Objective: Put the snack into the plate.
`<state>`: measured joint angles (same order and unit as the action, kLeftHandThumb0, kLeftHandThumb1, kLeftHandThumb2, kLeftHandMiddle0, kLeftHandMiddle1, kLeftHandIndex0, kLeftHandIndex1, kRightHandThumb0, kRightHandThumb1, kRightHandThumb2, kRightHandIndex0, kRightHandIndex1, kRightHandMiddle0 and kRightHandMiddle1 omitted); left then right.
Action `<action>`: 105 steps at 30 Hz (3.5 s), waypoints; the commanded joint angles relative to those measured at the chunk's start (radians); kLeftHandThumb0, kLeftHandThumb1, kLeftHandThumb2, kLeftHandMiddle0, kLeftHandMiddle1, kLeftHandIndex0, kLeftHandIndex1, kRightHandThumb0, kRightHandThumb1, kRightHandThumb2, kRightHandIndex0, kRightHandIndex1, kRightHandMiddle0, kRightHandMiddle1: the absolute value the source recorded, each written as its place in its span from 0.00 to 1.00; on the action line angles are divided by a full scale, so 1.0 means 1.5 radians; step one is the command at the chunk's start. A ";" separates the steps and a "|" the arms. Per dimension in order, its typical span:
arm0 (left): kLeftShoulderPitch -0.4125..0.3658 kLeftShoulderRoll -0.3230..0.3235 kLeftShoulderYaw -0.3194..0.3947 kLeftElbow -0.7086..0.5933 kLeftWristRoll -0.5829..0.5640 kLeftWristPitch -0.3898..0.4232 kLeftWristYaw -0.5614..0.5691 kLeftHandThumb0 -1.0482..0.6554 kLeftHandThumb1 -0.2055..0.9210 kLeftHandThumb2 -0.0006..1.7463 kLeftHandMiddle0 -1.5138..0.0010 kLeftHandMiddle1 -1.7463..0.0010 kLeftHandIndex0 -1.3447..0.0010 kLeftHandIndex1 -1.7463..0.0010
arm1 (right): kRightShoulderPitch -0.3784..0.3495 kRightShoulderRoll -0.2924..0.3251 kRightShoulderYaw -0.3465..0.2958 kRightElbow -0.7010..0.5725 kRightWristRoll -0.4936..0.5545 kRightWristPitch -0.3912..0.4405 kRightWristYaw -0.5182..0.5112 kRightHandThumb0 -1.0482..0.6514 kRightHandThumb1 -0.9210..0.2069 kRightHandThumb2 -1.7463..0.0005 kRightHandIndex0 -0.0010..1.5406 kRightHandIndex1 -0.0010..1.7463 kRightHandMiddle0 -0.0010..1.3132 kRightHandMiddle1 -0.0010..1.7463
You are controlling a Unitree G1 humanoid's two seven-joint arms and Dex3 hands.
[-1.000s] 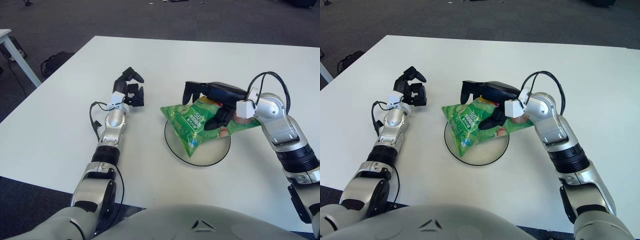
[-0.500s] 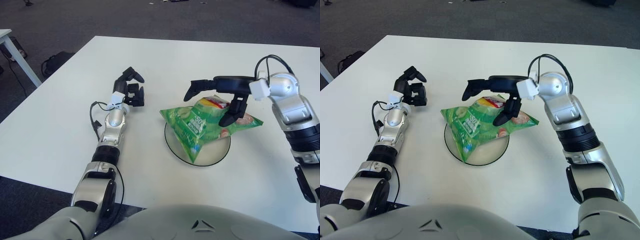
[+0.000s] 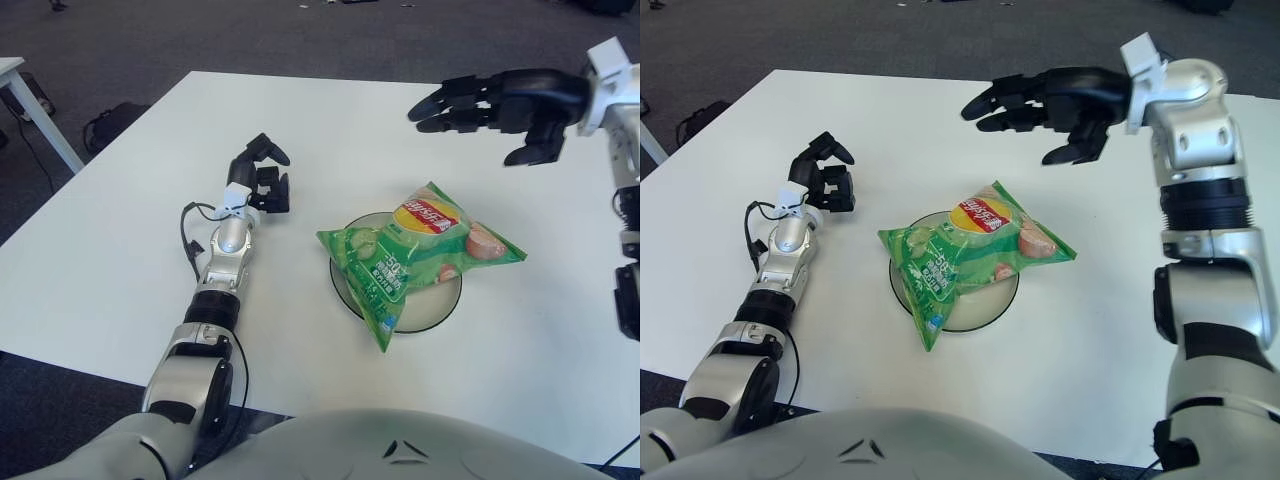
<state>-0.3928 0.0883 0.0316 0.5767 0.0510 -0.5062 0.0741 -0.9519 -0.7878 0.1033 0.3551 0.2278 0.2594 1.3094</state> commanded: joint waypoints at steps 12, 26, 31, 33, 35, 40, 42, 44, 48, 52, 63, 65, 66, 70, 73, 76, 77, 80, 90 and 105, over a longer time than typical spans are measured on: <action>0.081 -0.018 -0.013 0.037 0.017 0.026 0.004 0.30 0.35 0.84 0.09 0.00 0.46 0.00 | -0.056 -0.011 -0.117 -0.121 0.055 0.450 -0.203 0.14 0.43 0.56 0.05 0.02 0.00 0.31; 0.076 -0.012 -0.012 0.035 0.020 0.045 0.009 0.30 0.36 0.84 0.08 0.00 0.47 0.00 | 0.159 0.041 -0.236 -0.245 0.049 0.285 -0.359 0.41 0.60 0.35 0.14 0.54 0.00 0.65; 0.076 -0.009 -0.011 0.031 0.014 0.048 0.001 0.30 0.36 0.84 0.08 0.00 0.47 0.00 | 0.200 0.111 -0.241 -0.261 -0.001 0.196 -0.502 0.43 0.57 0.34 0.14 0.65 0.00 0.75; 0.076 -0.008 -0.010 0.030 0.010 0.049 -0.003 0.30 0.36 0.84 0.08 0.00 0.47 0.00 | 0.218 0.131 -0.234 -0.262 -0.042 0.142 -0.567 0.44 0.53 0.33 0.12 0.68 0.03 0.79; 0.075 -0.008 -0.010 0.030 0.007 0.049 -0.007 0.30 0.36 0.84 0.08 0.00 0.47 0.00 | 0.234 0.143 -0.230 -0.253 -0.072 0.103 -0.611 0.44 0.50 0.33 0.10 0.71 0.05 0.84; 0.076 -0.009 -0.010 0.028 0.005 0.049 -0.009 0.30 0.36 0.84 0.08 0.00 0.47 0.00 | 0.273 0.188 -0.237 -0.216 -0.118 0.022 -0.710 0.41 0.22 0.52 0.08 0.78 0.20 0.97; 0.078 -0.010 -0.011 0.027 0.005 0.047 -0.010 0.30 0.36 0.84 0.08 0.00 0.47 0.00 | 0.296 0.207 -0.246 -0.215 -0.124 -0.006 -0.742 0.40 0.19 0.54 0.09 0.80 0.22 0.99; 0.078 -0.011 -0.011 0.026 0.005 0.045 -0.010 0.30 0.36 0.84 0.08 0.00 0.46 0.00 | 0.313 0.217 -0.253 -0.205 -0.124 -0.034 -0.761 0.40 0.18 0.55 0.10 0.80 0.22 0.99; 0.079 -0.013 -0.011 0.024 0.000 0.046 -0.014 0.30 0.36 0.84 0.08 0.00 0.47 0.00 | 0.354 0.231 -0.283 -0.167 -0.108 -0.094 -0.782 0.40 0.15 0.57 0.14 0.79 0.22 1.00; 0.080 -0.016 -0.010 0.020 -0.002 0.050 -0.015 0.30 0.36 0.84 0.08 0.00 0.47 0.00 | 0.388 0.245 -0.316 -0.139 -0.083 -0.126 -0.791 0.40 0.14 0.58 0.17 0.79 0.22 1.00; 0.080 -0.022 -0.003 0.009 -0.031 0.076 -0.044 0.30 0.37 0.83 0.08 0.00 0.47 0.00 | 0.418 0.291 -0.332 -0.067 -0.071 -0.181 -0.841 0.60 0.36 0.44 0.38 0.80 0.28 1.00; 0.080 -0.021 -0.002 0.010 -0.035 0.076 -0.048 0.31 0.37 0.83 0.08 0.00 0.47 0.00 | 0.418 0.299 -0.333 -0.054 -0.072 -0.187 -0.856 0.61 0.40 0.41 0.40 0.80 0.30 1.00; 0.080 -0.021 -0.002 0.010 -0.037 0.076 -0.050 0.31 0.37 0.83 0.08 0.00 0.47 0.00 | 0.418 0.303 -0.334 -0.047 -0.073 -0.190 -0.864 0.61 0.43 0.39 0.41 0.81 0.31 1.00; 0.081 -0.022 -0.001 0.011 -0.040 0.074 -0.056 0.31 0.37 0.83 0.08 0.00 0.48 0.00 | 0.422 0.319 -0.334 -0.021 -0.072 -0.202 -0.884 0.61 0.55 0.29 0.46 0.83 0.38 1.00; 0.081 -0.023 0.001 0.011 -0.041 0.074 -0.057 0.31 0.38 0.82 0.08 0.00 0.48 0.00 | 0.425 0.324 -0.333 -0.012 -0.070 -0.205 -0.887 0.61 0.63 0.23 0.48 0.84 0.42 1.00; 0.081 -0.025 0.000 0.009 -0.039 0.075 -0.055 0.31 0.38 0.82 0.08 0.00 0.48 0.00 | 0.431 0.327 -0.332 -0.004 -0.072 -0.208 -0.890 0.61 0.72 0.16 0.53 0.84 0.48 1.00; 0.081 -0.025 0.000 0.009 -0.039 0.075 -0.056 0.31 0.38 0.82 0.08 0.00 0.48 0.00 | 0.436 0.330 -0.331 -0.001 -0.073 -0.212 -0.892 0.61 0.74 0.15 0.54 0.83 0.50 1.00; 0.083 -0.025 0.000 0.008 -0.040 0.073 -0.058 0.31 0.38 0.82 0.08 0.00 0.48 0.00 | 0.448 0.337 -0.329 0.010 -0.075 -0.220 -0.894 0.61 0.83 0.10 0.59 0.80 0.56 1.00; 0.082 -0.024 0.003 0.012 -0.038 0.072 -0.058 0.31 0.37 0.83 0.09 0.00 0.48 0.00 | 0.482 0.355 -0.302 0.012 -0.110 -0.218 -0.938 0.61 0.97 0.01 0.66 0.80 0.64 1.00; 0.089 -0.028 0.001 0.001 -0.034 0.070 -0.052 0.31 0.37 0.83 0.08 0.00 0.47 0.00 | 0.524 0.384 -0.242 -0.104 -0.138 -0.076 -0.980 0.62 0.95 0.00 0.65 0.85 0.60 1.00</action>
<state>-0.3704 0.0861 0.0392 0.5375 0.0054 -0.4021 -0.0084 -0.1992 -0.2353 -0.2802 0.1686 0.0439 0.0832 -0.1538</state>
